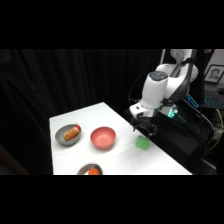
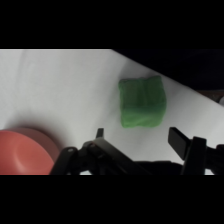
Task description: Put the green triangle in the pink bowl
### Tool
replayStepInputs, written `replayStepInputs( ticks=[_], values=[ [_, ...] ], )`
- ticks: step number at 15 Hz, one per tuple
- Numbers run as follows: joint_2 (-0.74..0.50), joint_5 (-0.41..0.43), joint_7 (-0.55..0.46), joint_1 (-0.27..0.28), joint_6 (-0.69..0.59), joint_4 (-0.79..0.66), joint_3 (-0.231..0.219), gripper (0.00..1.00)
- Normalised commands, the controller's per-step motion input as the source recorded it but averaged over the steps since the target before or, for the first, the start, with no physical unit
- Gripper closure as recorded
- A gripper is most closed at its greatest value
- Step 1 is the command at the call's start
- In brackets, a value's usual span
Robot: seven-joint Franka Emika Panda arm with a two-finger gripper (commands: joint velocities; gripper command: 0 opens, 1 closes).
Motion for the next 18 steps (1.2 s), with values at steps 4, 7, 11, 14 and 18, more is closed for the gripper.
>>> replayStepInputs(
  ticks=[4,7,11,14,18],
  values=[
    [0.24,-0.062,0.03,0.067,0.29,0.00,-0.002,0.00],
    [0.23,-0.150,0.07,0.081,0.29,0.00,-0.072,0.00],
    [0.18,-0.273,0.12,0.044,0.24,0.01,-0.126,0.00],
    [0.19,-0.199,0.08,0.047,0.19,0.06,-0.115,0.00],
    [0.19,-0.136,0.04,0.045,0.17,0.10,-0.087,0.19]
  ],
)
